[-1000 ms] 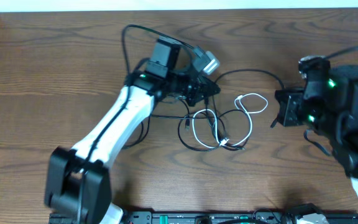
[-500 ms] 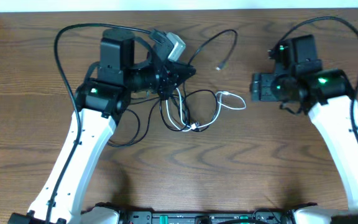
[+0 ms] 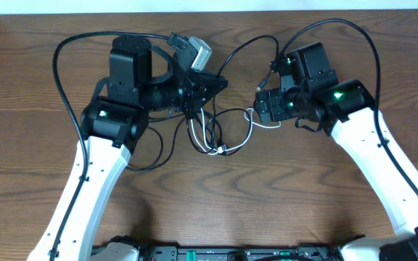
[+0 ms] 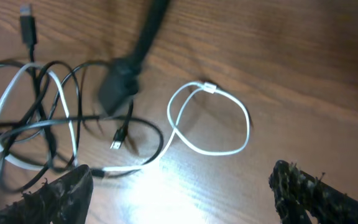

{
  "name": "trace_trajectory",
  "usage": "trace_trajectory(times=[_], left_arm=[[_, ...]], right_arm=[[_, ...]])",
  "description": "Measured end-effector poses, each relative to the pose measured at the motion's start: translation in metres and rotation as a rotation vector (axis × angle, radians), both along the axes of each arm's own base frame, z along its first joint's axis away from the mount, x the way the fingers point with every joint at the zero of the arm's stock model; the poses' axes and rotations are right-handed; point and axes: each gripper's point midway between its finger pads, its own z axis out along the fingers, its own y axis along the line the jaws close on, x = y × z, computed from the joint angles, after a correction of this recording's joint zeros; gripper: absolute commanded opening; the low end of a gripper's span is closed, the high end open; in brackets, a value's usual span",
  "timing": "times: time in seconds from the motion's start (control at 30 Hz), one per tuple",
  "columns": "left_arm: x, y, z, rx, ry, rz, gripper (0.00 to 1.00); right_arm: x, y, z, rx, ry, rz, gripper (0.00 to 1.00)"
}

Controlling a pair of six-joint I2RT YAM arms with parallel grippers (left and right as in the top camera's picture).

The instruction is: Untangle cables

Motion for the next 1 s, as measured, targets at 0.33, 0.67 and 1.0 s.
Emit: trace_trajectory(times=[0.33, 0.67, 1.0], left_arm=[[-0.016, 0.003, 0.022, -0.030, -0.035, -0.001, 0.08], [-0.022, 0.005, 0.031, -0.036, -0.059, -0.001, 0.08], [-0.021, 0.006, 0.029, -0.027, -0.053, 0.012, 0.08]], right_arm=[[0.012, 0.032, -0.038, -0.019, 0.024, 0.134, 0.86], [0.005, 0.068, -0.064, -0.002, 0.060, 0.235, 0.82], [-0.011, 0.075, -0.068, -0.006, 0.095, 0.327, 0.88]])
